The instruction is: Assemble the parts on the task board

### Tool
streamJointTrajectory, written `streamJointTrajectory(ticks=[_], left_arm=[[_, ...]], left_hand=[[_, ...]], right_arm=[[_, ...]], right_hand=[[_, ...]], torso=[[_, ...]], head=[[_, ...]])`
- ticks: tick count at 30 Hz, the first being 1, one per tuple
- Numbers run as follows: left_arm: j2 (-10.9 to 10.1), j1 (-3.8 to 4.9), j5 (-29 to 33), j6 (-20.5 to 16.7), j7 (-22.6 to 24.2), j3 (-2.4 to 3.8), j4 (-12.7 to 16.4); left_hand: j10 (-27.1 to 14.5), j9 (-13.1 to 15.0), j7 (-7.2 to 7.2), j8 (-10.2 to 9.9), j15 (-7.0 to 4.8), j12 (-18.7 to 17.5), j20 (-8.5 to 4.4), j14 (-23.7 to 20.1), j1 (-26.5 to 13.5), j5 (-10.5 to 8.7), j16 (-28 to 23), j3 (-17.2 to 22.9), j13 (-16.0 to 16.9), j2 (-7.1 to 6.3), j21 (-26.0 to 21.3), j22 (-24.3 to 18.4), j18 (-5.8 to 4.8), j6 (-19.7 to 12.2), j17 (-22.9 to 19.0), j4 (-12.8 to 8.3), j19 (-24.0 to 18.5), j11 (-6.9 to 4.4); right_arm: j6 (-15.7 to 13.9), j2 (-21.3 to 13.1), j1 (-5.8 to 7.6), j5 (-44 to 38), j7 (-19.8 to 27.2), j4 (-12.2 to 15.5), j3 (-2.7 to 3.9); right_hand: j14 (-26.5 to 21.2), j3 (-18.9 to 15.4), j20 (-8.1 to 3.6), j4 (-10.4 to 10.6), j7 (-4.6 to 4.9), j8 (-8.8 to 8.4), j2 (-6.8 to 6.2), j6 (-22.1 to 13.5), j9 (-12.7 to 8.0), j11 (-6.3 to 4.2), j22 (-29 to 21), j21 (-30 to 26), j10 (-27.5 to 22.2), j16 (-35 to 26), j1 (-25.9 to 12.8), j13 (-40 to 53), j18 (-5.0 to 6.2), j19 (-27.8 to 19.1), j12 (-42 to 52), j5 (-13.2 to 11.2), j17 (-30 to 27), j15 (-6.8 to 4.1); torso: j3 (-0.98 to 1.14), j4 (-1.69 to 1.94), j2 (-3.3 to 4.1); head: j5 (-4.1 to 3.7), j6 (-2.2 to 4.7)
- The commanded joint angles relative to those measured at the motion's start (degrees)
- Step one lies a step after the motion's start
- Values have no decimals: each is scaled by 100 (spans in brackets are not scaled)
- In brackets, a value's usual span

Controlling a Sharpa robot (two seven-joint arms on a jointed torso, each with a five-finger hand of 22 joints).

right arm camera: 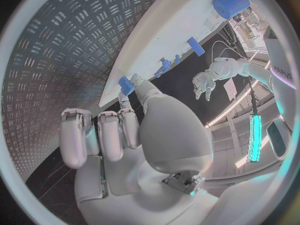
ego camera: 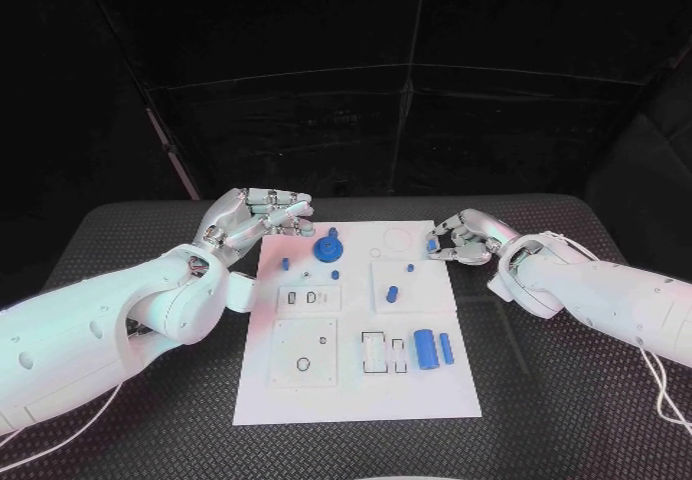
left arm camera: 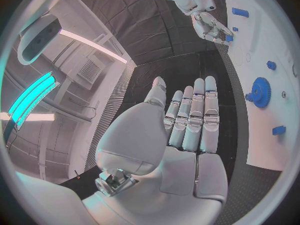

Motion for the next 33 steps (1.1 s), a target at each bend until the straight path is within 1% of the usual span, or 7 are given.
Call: streamJointTrajectory(ticks=[1,6,11,15,21,26,33], left_arm=[[-1,5,9,64,40,5,9],[-5,5,9,67,38,5,9],[-9,5,9,69,33,5,11],[-13,5,9,72,31,5,11],[-11,5,9,75,30,5,12],[-21,5,9,74,31,5,17],[-36,5,9,71,30,5,30]], left_hand=[[-17,-7,51,-32,23,-24,-10,-18,14,0,-20,4,-5,61,-6,-8,75,5,-10,-29,-48,22],[-17,-7,51,-32,23,-24,-10,-18,14,0,-20,4,-5,61,-6,-8,75,5,-10,-29,-48,22],[-17,-7,51,-32,23,-24,-10,-18,14,0,-20,4,-5,61,-6,-8,75,5,-10,-29,-48,22],[-17,-7,51,-32,23,-24,-10,-18,14,0,-20,4,-5,61,-6,-8,75,5,-10,-29,-48,22],[-17,-7,51,-32,23,-24,-10,-18,14,0,-20,4,-5,61,-6,-8,75,5,-10,-29,-48,22],[-17,-7,51,-32,23,-24,-10,-18,14,0,-20,4,-5,61,-6,-8,75,5,-10,-29,-48,22],[-17,-7,51,-32,23,-24,-10,-18,14,0,-20,4,-5,61,-6,-8,75,5,-10,-29,-48,22]], right_arm=[[32,11,10,32,-19,-3,3],[33,24,9,33,-25,-28,3],[28,33,9,33,-23,-37,3],[34,61,9,33,-12,-54,3],[53,116,9,33,-16,-66,4],[28,132,9,27,-55,-89,4],[-104,125,9,16,-73,-71,4]], right_hand=[[410,5,-9,-33,-4,41,65,41,6,-8,663,37,86,32,-16,678,63,57,34,-23,607,-17],[410,5,-9,-33,-4,41,65,41,6,-8,663,37,86,32,-16,678,63,57,34,-23,607,-17],[413,38,-18,-41,-14,54,127,103,3,-18,676,41,91,38,-7,685,60,66,40,-26,620,-26],[416,83,-34,-49,-40,86,206,214,1,-39,695,48,103,46,-8,699,56,79,55,-199,639,-43],[422,170,-65,-85,-110,165,304,432,16,-96,722,57,116,57,25,717,51,96,72,-327,665,-85],[426,293,-137,-142,-234,295,415,743,89,-200,750,65,126,63,73,730,46,115,82,-453,685,-170],[426,328,-165,-157,-262,311,442,793,111,-227,767,71,128,63,70,730,42,127,79,-485,688,-196]], torso=[[1,-4,2],[4,2,1],[4,1,3],[5,-9,1],[5,6,1],[2,5,1],[4,-2,0]], head=[[7,-7],[0,-14],[9,-22],[9,-23],[2,-37],[9,-54],[30,-62]])
